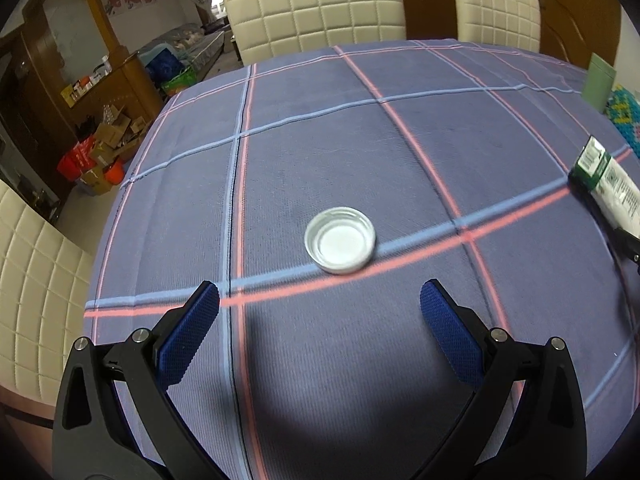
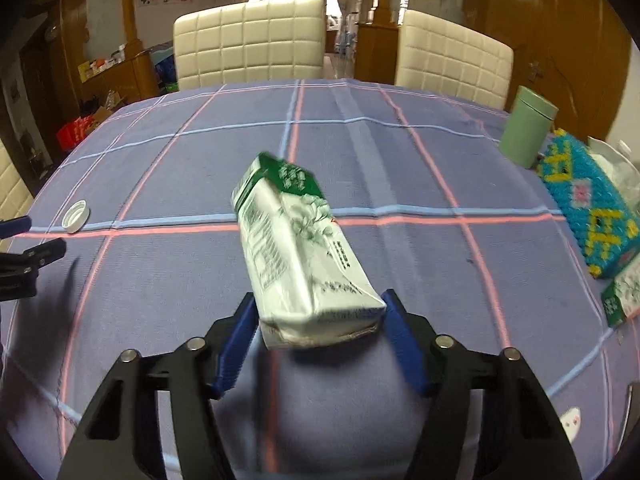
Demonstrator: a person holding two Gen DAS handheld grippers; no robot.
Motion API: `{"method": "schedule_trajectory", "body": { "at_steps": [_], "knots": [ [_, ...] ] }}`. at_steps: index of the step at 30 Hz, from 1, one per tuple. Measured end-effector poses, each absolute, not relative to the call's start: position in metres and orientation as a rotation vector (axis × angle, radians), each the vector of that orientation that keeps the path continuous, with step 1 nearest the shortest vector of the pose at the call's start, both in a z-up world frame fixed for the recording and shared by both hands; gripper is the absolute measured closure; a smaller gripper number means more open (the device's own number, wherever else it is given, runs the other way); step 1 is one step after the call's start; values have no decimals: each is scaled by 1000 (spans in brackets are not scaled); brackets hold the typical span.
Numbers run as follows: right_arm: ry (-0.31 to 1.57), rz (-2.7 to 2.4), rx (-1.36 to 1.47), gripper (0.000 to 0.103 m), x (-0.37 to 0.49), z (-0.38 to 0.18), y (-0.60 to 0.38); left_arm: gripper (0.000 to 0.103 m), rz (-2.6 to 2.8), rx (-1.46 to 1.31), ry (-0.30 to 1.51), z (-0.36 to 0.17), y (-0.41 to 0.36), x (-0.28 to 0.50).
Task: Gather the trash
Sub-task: 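Grasp the white bottle cap with the left tool while the right tool grasps the milk carton, then carry the cap and milk carton over the clear bin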
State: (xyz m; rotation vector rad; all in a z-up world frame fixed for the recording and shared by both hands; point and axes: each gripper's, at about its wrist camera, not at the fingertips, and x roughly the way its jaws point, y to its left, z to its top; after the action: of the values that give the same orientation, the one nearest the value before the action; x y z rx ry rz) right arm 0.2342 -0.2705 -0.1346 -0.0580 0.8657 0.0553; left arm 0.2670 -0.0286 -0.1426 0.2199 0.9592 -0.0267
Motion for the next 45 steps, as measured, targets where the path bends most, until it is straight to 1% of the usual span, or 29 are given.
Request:
{"method": "schedule_trajectory", "body": {
  "at_steps": [12,14,16,18,19,21,22,30,33,35,45],
  "knots": [
    [837,175,-142,44,274,-126,-202,4,-34,170,975,-152,-17,299],
    [836,183,-147,44,277,-125,-196,5,-47,143,984,-153,-14,303],
    [836,188,-147,44,278,-125,-193,12,-68,120,981,-152,-12,304],
    [836,192,-147,44,276,-125,-189,29,-90,109,974,-151,-13,301],
    [835,195,-149,44,276,-125,-188,34,-106,104,975,-150,-13,300],
    [832,203,-152,44,272,-123,-185,57,-133,94,980,-148,-15,297],
    [829,208,-154,44,270,-122,-183,62,-136,99,982,-147,-16,296],
    [796,253,-175,45,251,-106,-163,62,-114,94,978,-142,1,274],
    [786,289,-198,47,241,-101,-147,62,-95,93,973,-139,11,262],
    [786,316,-210,61,236,-99,-135,62,-81,93,971,-136,19,253],
    [740,393,-192,62,215,-90,-100,62,-30,63,956,-129,56,221]
  ]
}}
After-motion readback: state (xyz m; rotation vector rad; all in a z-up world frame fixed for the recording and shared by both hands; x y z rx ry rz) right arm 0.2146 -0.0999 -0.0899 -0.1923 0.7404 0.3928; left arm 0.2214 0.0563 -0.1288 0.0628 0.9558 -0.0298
